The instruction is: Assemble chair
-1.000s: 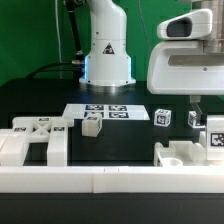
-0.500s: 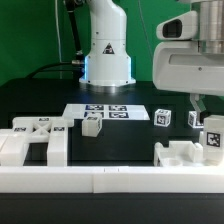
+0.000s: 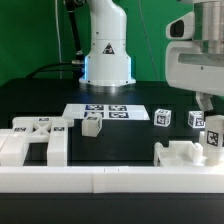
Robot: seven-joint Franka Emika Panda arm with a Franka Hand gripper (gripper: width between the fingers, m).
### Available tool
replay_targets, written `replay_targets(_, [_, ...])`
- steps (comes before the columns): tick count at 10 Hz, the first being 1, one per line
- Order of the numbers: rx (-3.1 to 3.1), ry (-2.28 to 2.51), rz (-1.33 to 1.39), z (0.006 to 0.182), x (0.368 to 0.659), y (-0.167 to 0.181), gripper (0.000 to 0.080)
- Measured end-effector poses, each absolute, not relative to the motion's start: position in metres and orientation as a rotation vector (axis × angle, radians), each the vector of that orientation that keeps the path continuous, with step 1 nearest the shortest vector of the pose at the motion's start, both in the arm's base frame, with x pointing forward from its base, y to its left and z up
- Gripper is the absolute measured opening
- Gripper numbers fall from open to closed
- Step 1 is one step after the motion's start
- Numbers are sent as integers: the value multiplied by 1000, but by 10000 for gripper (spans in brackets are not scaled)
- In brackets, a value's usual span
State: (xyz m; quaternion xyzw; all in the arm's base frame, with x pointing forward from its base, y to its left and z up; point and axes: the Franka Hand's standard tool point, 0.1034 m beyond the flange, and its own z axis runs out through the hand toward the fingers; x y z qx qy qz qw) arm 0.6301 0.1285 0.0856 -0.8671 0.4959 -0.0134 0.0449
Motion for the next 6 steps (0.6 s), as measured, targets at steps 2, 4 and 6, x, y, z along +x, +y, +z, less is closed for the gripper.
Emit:
replay_targets(2, [-2710,1411,-44,85,629,129,401])
replay_targets(4, [-2829,1165,-54,85,629,131,615])
replay_targets(6, [-2926,912,-59,85,628,131,643])
